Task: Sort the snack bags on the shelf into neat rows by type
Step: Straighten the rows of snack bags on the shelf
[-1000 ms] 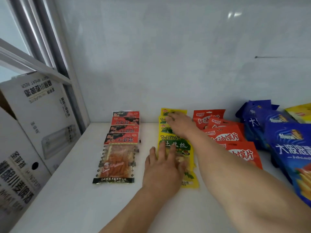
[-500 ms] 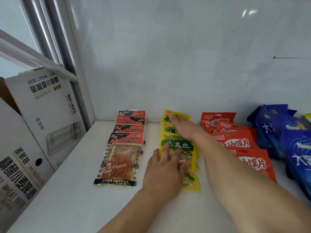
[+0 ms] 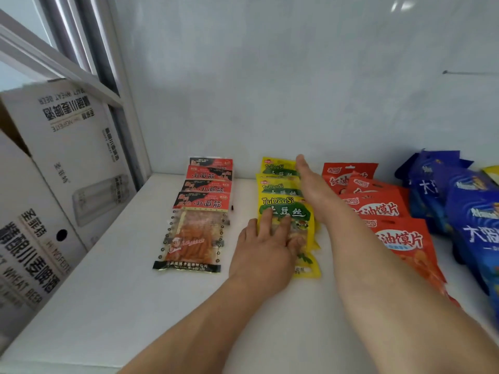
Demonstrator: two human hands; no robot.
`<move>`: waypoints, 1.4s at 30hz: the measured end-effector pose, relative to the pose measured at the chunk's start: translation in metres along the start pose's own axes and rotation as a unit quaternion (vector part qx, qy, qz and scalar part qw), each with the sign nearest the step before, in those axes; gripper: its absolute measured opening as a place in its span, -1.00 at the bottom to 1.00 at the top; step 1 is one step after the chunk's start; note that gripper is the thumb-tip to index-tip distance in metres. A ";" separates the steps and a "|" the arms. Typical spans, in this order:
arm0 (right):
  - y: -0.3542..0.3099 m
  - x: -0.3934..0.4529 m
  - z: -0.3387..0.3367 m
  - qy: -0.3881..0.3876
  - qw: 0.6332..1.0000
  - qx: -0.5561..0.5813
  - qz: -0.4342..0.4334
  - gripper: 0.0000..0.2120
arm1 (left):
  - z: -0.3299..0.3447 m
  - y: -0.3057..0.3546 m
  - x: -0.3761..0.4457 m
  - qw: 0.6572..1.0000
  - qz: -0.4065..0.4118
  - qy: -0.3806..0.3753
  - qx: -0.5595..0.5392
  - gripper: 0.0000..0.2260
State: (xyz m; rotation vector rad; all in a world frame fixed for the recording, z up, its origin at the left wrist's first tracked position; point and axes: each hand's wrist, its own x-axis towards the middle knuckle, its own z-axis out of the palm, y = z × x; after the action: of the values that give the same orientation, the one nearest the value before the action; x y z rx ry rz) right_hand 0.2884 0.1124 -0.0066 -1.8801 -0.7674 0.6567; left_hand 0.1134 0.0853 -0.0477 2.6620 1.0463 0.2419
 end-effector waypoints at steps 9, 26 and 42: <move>-0.012 -0.080 -0.008 0.019 0.979 0.203 -0.001 -0.64 | -0.002 -0.001 -0.002 0.998 -0.003 0.038 -0.058 -0.47; 0.014 -0.107 -0.042 0.096 0.977 -0.127 -0.139 -0.68 | -0.013 0.035 -0.004 0.973 0.088 0.209 -0.051 -0.44; 0.094 -0.112 -0.140 0.169 0.983 -0.065 -0.020 -0.31 | 0.036 0.154 0.033 0.935 -0.070 0.071 -0.341 -0.33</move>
State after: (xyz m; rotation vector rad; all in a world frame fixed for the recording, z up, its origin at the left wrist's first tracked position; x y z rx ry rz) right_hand 0.3368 -0.0828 -0.0257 -2.0194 -0.6372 0.2548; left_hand 0.2455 -0.0072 -0.0327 1.9593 0.9596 0.6440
